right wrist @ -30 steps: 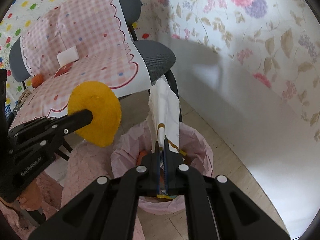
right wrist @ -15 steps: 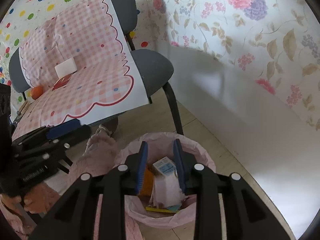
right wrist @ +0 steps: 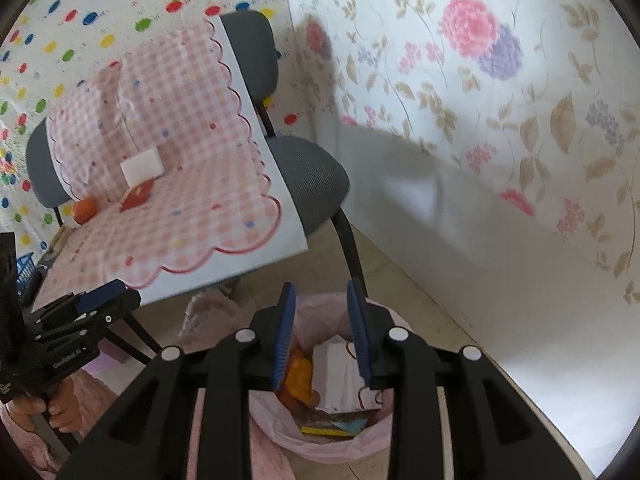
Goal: Collect trash
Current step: 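Open the left gripper over the wastebasket to drop the yellow sponge, then move both grippers back over the chair seat toward the remaining trash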
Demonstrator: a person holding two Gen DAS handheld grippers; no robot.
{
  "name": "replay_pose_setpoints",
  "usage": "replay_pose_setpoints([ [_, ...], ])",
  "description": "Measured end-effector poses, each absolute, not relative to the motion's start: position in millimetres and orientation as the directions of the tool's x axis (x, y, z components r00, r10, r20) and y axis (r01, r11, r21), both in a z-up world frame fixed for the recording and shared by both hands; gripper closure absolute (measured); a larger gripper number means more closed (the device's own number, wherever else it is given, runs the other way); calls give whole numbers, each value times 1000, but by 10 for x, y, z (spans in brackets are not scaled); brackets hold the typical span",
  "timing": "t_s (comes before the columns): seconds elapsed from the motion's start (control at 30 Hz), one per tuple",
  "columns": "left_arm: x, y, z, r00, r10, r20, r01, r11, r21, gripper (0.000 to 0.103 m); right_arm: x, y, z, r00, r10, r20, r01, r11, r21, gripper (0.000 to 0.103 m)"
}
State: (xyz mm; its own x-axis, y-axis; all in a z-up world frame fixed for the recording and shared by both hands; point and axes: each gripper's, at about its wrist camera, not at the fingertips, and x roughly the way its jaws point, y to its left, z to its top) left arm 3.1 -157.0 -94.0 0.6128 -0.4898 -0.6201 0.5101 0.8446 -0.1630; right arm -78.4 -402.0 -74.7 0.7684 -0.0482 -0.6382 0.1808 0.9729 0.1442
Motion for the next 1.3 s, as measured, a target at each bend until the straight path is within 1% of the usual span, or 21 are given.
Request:
replay_pose_setpoints([
  [0.07, 41, -1473, -879, 628, -482, -611, 495, 853, -165, 58, -773, -3959, -664, 782, -34, -622, 158, 977, 145, 77],
  [0.1, 51, -1416, -846, 639, -474, -606, 483, 860, -163, 54, -763, -3924, -633, 786, -30, -617, 149, 978, 143, 77],
  [0.17, 65, -1297, -793, 665, -457, -590, 458, 874, -161, 50, -707, -3830, -574, 794, -14, -608, 123, 983, 138, 75],
  [0.27, 118, -1091, -728, 697, -424, -578, 411, 897, -162, 47, -588, -3693, -523, 795, 12, -606, 88, 987, 135, 72],
  [0.33, 159, -959, -701, 714, -398, -576, 379, 911, -161, 46, -486, -3578, -487, 796, 29, -605, 60, 990, 126, 71],
  [0.4, 222, -784, -685, 733, -351, -582, 327, 933, -150, 45, -370, -3463, -452, 798, 50, -601, 30, 992, 123, 70],
  [0.43, 241, -736, -679, 737, -337, -586, 313, 938, -146, 45, -327, -3429, -442, 797, 56, -601, 23, 992, 122, 67],
  [0.47, 274, -638, -669, 742, -310, -594, 287, 948, -137, 45, -267, -3383, -429, 797, 63, -600, 14, 992, 123, 60],
  [0.53, 320, -490, -653, 755, -264, -600, 245, 963, -115, 44, -130, -3282, -410, 798, 89, -596, -14, 991, 130, 55],
  [0.63, 401, -230, -570, 783, -176, -597, 167, 983, -70, 42, 95, -3099, -404, 787, 135, -602, -65, 988, 137, 50],
  [0.67, 421, -173, -549, 788, -161, -594, 150, 986, -67, 40, 175, -3035, -404, 781, 151, -606, -83, 987, 139, 50],
  [0.73, 480, -23, -486, 799, -130, -587, 111, 991, -68, 40, 328, -2899, -405, 768, 182, -614, -120, 983, 140, 48],
  [0.9, 672, 220, -403, 804, -82, -589, 47, 996, -75, 39, 677, -2638, -361, 750, 231, -620, -191, 973, 131, 48],
  [1.0, 863, 317, -352, 807, -26, -590, 0, 999, -45, 39, 917, -2519, -337, 741, 245, -626, -211, 969, 130, 48],
  [1.3, 1514, 596, -347, 793, 16, -609, -42, 999, -29, 39, 1694, -2212, -349, 718, 259, -646, -246, 963, 112, 48],
])
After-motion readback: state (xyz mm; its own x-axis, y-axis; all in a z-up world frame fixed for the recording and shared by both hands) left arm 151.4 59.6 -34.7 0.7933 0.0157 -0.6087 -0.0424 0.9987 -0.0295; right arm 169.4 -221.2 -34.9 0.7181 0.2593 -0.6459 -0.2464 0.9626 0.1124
